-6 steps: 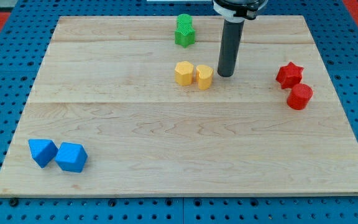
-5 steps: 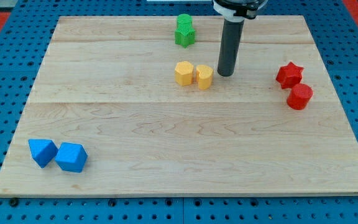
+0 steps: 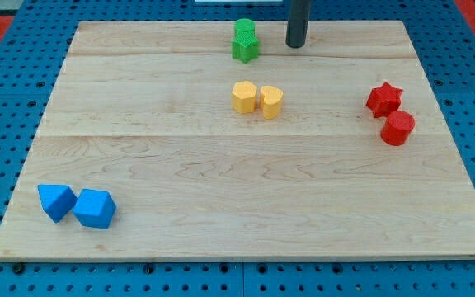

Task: Nudge the green circle a little bit left

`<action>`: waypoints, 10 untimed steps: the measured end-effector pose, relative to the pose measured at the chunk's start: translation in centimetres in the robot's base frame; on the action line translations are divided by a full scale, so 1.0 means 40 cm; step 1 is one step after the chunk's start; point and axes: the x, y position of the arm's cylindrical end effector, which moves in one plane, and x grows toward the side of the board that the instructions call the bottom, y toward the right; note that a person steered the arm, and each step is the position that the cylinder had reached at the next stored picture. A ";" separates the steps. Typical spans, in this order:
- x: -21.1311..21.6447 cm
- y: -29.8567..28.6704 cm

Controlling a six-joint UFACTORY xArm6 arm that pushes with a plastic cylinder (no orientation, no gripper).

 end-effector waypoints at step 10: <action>-0.045 -0.187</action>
